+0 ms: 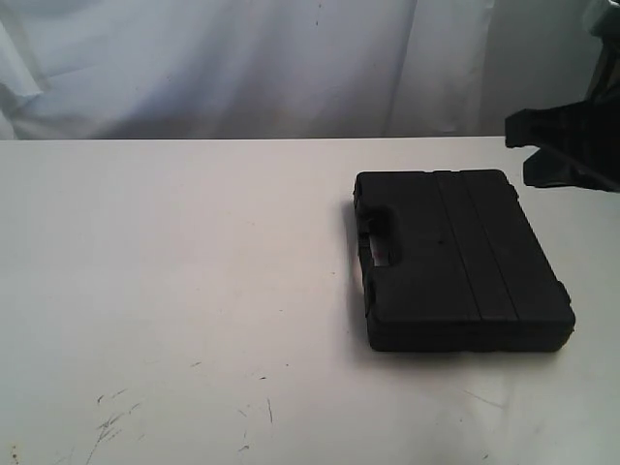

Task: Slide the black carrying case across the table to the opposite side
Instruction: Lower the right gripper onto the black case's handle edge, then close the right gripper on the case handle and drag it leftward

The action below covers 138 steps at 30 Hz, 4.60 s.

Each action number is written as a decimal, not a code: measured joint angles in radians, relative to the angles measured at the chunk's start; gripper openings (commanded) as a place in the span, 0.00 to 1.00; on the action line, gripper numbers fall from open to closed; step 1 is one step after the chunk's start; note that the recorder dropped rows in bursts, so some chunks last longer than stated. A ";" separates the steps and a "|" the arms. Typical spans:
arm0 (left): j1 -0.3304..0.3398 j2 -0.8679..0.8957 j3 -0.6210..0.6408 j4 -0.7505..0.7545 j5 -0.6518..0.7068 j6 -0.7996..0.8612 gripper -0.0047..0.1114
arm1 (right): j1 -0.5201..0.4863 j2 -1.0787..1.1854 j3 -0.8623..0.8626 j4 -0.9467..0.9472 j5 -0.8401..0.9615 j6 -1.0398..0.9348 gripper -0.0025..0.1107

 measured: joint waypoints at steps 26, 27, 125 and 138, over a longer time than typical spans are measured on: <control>0.000 0.000 0.000 0.000 0.000 0.000 0.04 | 0.180 0.460 -0.471 -0.097 0.245 0.126 0.02; 0.000 0.000 0.000 0.000 0.000 0.000 0.04 | 0.186 0.485 -0.497 -0.100 0.263 0.131 0.02; 0.000 0.000 0.000 0.000 0.000 0.000 0.04 | 0.459 1.179 -1.043 -0.104 0.290 0.519 0.02; 0.000 0.000 0.000 0.000 0.000 0.000 0.04 | 0.476 1.181 -1.043 -0.090 0.263 0.532 0.02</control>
